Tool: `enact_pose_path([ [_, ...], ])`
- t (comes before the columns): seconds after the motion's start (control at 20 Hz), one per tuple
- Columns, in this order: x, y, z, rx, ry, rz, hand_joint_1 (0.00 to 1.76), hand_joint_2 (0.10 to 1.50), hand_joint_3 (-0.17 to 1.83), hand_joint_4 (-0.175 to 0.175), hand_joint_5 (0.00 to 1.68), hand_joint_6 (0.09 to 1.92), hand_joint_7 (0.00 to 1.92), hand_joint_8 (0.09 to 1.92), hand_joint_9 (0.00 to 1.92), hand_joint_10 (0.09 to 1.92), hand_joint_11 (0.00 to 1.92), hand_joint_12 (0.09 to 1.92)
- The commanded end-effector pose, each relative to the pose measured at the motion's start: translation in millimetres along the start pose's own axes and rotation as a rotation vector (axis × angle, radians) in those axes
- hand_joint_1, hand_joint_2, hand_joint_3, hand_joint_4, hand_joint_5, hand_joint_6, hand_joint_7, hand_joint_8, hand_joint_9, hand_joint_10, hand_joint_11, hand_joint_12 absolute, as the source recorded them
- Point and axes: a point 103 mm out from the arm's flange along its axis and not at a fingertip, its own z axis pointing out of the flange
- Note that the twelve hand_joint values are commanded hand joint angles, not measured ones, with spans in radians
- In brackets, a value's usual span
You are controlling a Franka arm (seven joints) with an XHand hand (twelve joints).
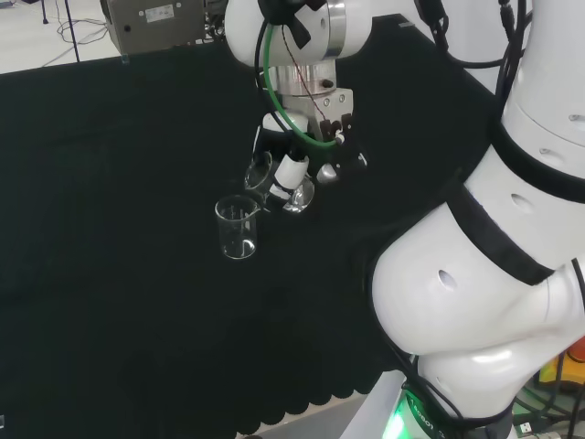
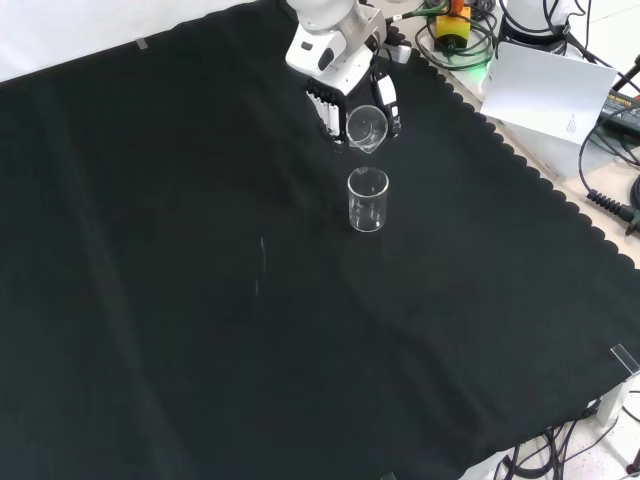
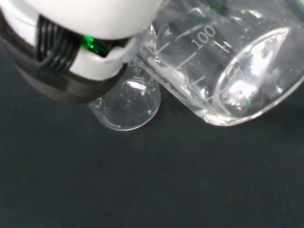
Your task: Pour the water from the handheld beaker into the one on the table.
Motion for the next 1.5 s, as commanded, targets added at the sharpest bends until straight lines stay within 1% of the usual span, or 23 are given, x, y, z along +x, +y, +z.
enact_pose_path([
  [0.05, 0.2, 20.9, 10.4, 0.129, -0.166, 0.08, 1.16, 0.69, 0.48, 0.175, 1.5, 0.15, 1.78, 0.09, 1.79, 0.09, 1.59, 0.55],
  [0.3, 3.0, 25.5, 9.3, 0.168, -0.199, 0.097, 1.16, 0.69, 0.48, 0.175, 1.5, 0.16, 1.78, 0.09, 1.79, 0.09, 1.6, 0.55],
  [0.5, 7.4, 26.7, 5.6, 0.174, -0.209, 0.094, 1.16, 0.69, 0.48, 0.175, 1.5, 0.16, 1.78, 0.09, 1.79, 0.09, 1.6, 0.55],
  [0.65, 11.0, 26.8, 3.1, 0.185, -0.238, 0.094, 1.16, 0.69, 0.48, 0.175, 1.5, 0.16, 1.78, 0.09, 1.79, 0.09, 1.61, 0.55],
  [1.05, 15.8, 24.6, -4.8, 0.195, -0.278, 0.102, 1.16, 0.69, 0.48, 0.175, 1.49, 0.17, 1.78, 0.09, 1.79, 0.09, 1.61, 0.55],
  [1.5, 24.1, 24.1, -9.8, 0.232, -0.306, 0.111, 1.16, 0.7, 0.48, 0.175, 1.49, 0.18, 1.78, 0.09, 1.79, 0.09, 1.61, 0.55],
])
